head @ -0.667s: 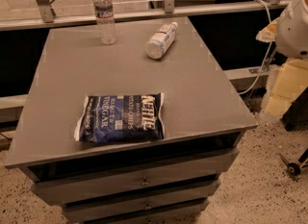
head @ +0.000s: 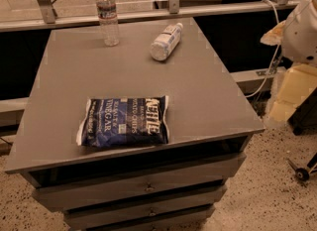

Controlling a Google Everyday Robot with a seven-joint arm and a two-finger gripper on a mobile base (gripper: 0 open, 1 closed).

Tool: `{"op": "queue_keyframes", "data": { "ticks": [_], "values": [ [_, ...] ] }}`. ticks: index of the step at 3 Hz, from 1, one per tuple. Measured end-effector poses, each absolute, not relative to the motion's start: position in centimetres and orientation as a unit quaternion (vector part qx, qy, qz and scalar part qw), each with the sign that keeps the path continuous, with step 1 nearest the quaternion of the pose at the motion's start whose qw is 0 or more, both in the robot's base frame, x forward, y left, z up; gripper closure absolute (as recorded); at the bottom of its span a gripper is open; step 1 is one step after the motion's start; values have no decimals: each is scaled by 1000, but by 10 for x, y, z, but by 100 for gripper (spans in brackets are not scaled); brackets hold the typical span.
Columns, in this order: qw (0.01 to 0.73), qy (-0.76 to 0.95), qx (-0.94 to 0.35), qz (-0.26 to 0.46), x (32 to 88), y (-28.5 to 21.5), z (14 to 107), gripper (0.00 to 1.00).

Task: Move water bottle near blue chip bag

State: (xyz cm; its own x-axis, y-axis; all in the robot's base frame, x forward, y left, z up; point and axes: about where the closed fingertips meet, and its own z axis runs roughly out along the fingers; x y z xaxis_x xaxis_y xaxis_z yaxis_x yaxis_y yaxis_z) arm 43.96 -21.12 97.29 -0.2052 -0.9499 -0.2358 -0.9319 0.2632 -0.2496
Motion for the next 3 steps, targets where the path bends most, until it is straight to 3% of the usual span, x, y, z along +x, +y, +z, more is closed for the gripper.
{"op": "queue_keyframes", "data": {
  "ticks": [1,3],
  "values": [
    [209,766,-608,-8,453,-192,964,0],
    [325,713,-620,27,552,-79,976,0]
  ]
}}
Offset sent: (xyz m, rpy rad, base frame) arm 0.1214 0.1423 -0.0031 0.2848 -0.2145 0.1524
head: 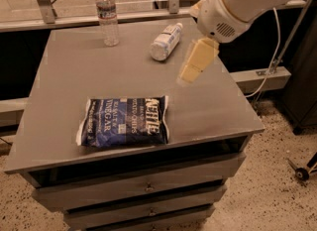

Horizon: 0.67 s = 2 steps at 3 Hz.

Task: Move water bottle near blue chip bag

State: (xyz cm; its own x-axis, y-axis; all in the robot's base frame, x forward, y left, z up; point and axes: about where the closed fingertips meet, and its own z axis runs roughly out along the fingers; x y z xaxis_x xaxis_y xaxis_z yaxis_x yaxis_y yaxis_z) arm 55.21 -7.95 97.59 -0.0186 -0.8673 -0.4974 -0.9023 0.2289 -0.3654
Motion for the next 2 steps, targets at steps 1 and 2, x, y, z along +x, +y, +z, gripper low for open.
{"op": "queue_keyframes", "data": {
  "ticks": [1,2],
  "values": [
    [373,693,-614,57,595,-13,979,0],
    [373,693,-614,57,595,-13,979,0]
  ]
}}
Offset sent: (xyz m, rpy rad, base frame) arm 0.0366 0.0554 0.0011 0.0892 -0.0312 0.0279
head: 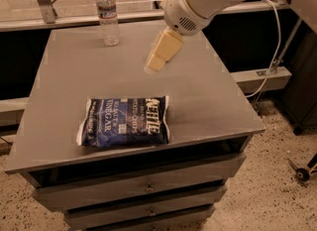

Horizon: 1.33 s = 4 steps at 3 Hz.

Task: Move water bottle near blue chip bag

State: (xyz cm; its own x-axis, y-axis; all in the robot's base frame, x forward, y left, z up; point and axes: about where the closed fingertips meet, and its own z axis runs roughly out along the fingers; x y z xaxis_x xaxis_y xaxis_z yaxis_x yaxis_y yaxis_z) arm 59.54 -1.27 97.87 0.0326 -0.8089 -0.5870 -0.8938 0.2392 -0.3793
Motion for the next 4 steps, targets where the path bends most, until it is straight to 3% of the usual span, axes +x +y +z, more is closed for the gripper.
{"op": "queue_keyframes", "data": {
  "ticks": [1,4],
  "values": [
    [397,692,-600,63,605,-5,977,0],
    [574,671,-448,141,776,51,948,0]
  ]
}}
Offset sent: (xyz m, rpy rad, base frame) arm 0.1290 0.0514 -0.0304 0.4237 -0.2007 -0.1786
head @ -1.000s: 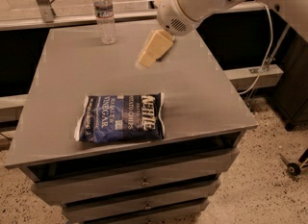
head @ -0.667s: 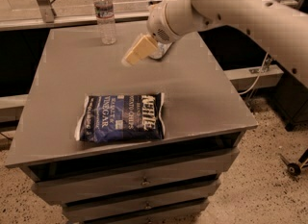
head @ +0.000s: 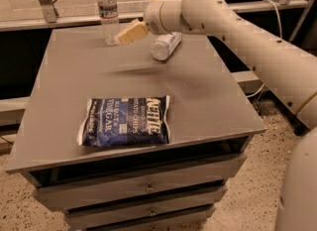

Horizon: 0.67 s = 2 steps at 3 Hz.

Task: Move water bottle near blue chip bag

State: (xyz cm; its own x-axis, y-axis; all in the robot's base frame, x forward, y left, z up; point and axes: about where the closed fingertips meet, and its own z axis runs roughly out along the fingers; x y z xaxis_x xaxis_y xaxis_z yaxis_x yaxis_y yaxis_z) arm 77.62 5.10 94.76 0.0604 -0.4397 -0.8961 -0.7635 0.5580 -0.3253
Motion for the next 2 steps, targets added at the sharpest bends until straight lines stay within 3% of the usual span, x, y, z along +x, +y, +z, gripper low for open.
{"op": "queue_keyframes", "data": {
  "ticks": [2],
  "values": [
    [589,660,-433,173,846,94,965,0]
  ]
}}
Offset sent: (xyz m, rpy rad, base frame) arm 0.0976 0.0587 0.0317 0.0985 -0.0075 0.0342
